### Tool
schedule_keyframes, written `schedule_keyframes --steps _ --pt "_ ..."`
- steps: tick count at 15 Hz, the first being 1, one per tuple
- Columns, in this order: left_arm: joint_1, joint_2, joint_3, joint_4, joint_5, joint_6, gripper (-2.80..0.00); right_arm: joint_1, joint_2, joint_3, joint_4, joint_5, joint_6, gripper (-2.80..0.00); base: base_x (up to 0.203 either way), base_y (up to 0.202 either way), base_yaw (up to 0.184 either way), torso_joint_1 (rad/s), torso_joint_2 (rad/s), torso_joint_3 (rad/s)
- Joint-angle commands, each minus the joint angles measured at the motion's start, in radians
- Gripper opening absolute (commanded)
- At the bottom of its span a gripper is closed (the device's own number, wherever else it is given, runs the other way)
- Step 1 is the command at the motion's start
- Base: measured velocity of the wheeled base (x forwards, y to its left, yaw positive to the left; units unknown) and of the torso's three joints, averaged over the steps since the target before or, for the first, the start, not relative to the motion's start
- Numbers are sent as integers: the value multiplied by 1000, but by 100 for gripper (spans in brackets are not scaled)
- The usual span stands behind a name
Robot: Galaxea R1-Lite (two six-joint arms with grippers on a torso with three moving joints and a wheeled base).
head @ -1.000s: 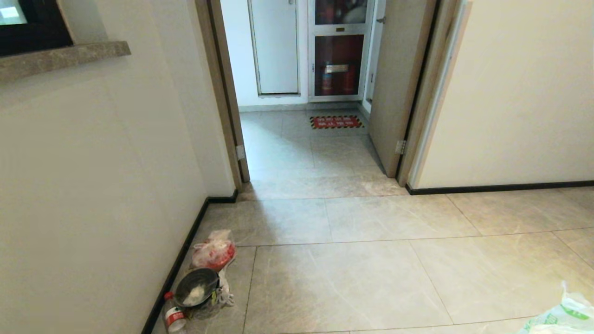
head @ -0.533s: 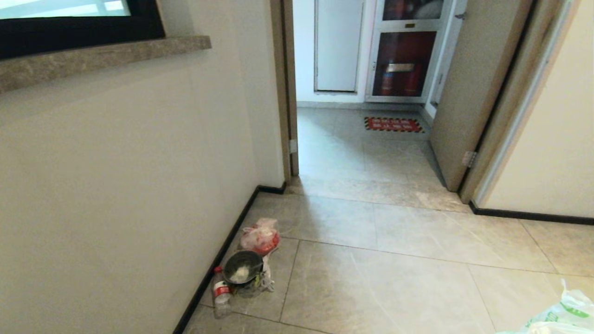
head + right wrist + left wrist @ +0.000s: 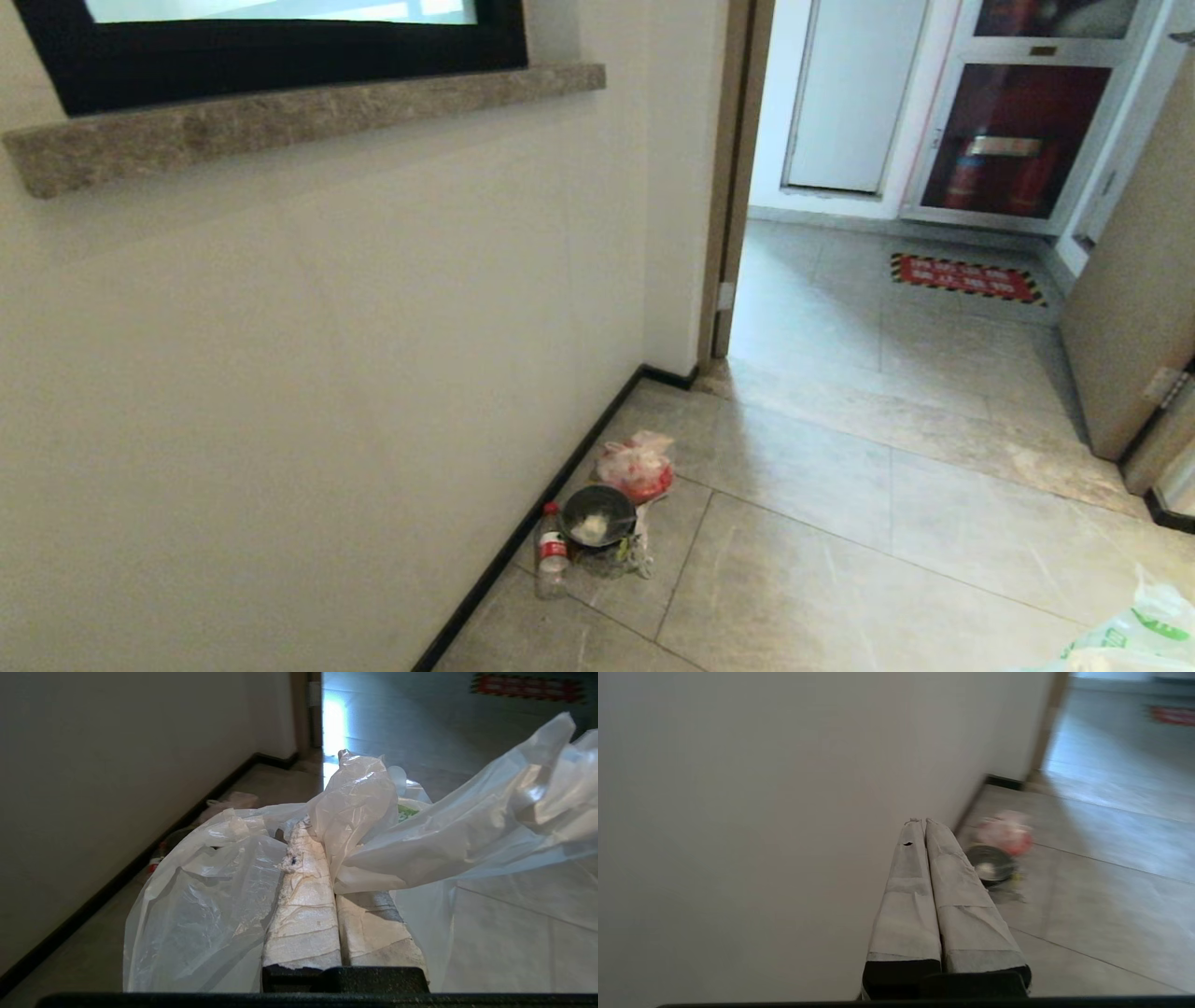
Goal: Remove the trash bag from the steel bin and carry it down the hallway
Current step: Put the trash bag at the door
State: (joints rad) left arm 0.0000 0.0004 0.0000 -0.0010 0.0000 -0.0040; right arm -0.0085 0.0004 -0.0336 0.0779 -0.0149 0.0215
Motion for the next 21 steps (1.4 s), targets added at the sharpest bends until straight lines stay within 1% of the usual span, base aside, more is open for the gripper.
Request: schedule_keyframes --steps 1,21 --pt "0 0 0 -1 0 -1 -280 -1 1 0 0 0 0 -280 3 -12 170 2 -2 0" --pt "0 0 0 -1 1 -4 -280 1 1 1 -1 0 0 -280 4 -16 169 2 3 2"
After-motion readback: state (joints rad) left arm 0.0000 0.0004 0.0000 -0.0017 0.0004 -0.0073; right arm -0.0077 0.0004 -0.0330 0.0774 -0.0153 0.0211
